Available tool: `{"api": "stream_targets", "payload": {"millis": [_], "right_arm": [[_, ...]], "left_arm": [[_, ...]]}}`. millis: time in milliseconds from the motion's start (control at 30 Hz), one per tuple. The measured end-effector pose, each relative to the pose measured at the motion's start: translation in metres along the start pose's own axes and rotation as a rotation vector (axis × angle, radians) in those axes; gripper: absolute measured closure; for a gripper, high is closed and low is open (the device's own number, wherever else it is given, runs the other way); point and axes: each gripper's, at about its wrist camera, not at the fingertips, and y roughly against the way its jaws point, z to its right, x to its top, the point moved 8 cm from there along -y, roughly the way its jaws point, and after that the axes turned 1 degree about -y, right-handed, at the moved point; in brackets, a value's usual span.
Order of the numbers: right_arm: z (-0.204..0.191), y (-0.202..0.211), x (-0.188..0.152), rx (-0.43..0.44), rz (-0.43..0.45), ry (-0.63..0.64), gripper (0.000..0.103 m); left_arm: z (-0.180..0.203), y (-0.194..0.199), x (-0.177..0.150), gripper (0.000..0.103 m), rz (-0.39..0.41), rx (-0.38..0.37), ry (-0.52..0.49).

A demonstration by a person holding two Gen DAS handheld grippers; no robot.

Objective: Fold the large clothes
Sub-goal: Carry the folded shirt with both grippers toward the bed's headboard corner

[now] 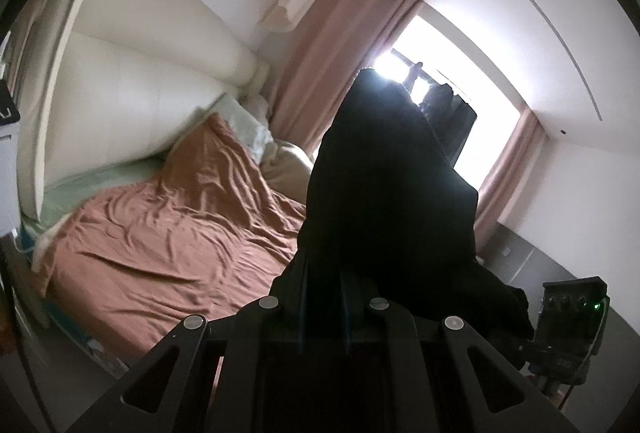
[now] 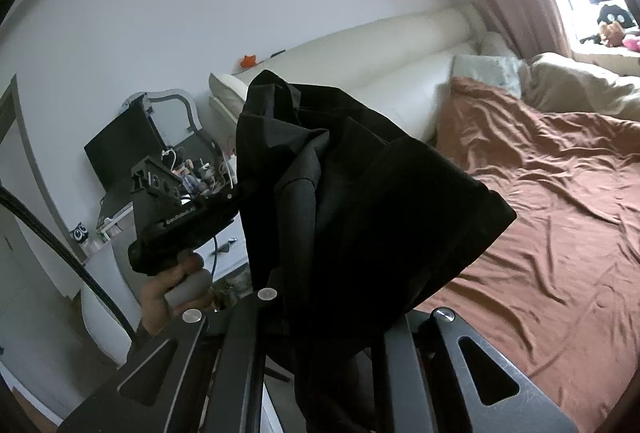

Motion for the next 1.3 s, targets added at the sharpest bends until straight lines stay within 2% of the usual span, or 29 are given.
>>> {"api": "stream_targets", "payload": {"millis": [233, 367, 633, 800, 867, 1033, 1133, 1300], "right_arm": [[0.027, -0.084, 0.020, 0.029, -0.044, 0.002, 0.096], [0.042, -0.134, 0.034, 0.055, -0.047, -0.020, 0.096], [0.048, -0.227, 0.044, 0.136, -0.065, -0.036, 0.096], [0.047, -0.274, 0.041, 0.203, -0.098, -0.072, 0.096], [0.058, -0.301, 0.045, 0.230, -0.108, -0.100, 0.096], [0.088, -0.352, 0.043, 0.298, -0.140, -0.194, 0.096], [0.115, -0.378, 0.038, 0.287, -0.161, -0.233, 0.096], [0.160, -0.417, 0.035, 0.251, -0.197, -0.296, 0.096]], "left_arm": [[-0.071, -0.040, 0.024, 0.090, -0.020, 0.070, 0.001], [-0.106, -0.057, 0.039, 0.090, -0.003, 0.090, -0.018], [-0.179, -0.073, 0.073, 0.090, 0.027, 0.176, -0.017], [-0.208, -0.074, 0.087, 0.090, 0.015, 0.248, -0.032], [-0.220, -0.076, 0.092, 0.090, 0.007, 0.284, -0.040], [-0.254, -0.099, 0.095, 0.090, -0.006, 0.357, -0.033], [-0.274, -0.131, 0.085, 0.090, -0.063, 0.404, -0.047], [-0.308, -0.181, 0.068, 0.090, -0.133, 0.433, -0.019]]}}
